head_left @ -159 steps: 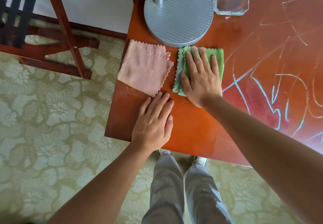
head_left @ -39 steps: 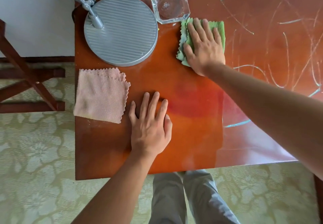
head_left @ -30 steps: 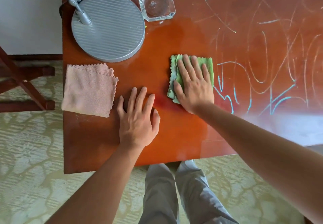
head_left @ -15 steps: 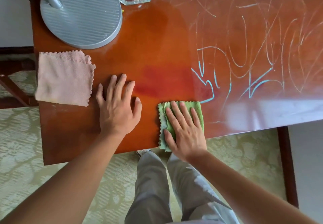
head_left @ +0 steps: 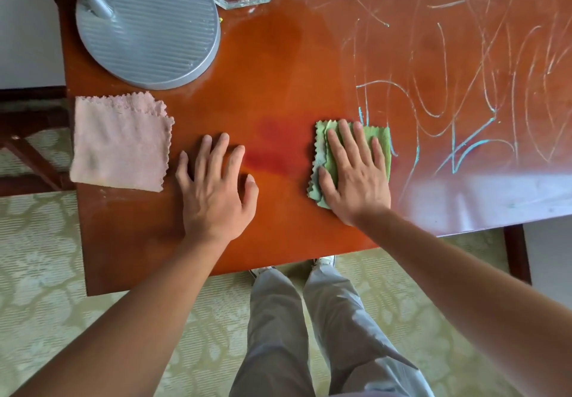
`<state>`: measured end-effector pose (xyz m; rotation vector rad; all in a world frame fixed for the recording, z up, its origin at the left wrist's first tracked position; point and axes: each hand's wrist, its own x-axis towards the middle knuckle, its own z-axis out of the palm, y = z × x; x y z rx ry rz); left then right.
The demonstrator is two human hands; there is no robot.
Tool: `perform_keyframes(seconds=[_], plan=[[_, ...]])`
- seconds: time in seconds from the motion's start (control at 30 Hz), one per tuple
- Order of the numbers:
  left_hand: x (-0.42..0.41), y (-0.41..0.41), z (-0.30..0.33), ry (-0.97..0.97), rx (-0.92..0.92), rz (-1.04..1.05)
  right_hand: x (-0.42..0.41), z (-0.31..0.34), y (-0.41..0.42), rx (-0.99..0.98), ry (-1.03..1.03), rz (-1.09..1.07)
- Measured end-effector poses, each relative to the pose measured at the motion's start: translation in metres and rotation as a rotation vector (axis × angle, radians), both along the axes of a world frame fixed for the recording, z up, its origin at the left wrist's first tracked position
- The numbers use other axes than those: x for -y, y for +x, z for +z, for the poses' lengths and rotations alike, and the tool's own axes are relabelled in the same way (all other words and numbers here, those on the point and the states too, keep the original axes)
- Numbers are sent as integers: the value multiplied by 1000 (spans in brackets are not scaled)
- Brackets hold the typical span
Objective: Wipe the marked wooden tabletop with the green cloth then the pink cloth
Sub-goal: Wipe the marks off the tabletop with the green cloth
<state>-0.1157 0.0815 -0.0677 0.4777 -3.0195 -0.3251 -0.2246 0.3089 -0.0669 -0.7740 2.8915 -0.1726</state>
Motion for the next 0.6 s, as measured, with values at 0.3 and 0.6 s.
perform_keyframes(seconds=[0.3, 0.6], plan=[[-1, 1, -2, 1, -42, -3, 15, 5, -50, 52, 64, 18], [-11, -14, 9, 8, -116, -39, -31, 8, 51, 61, 71, 13]])
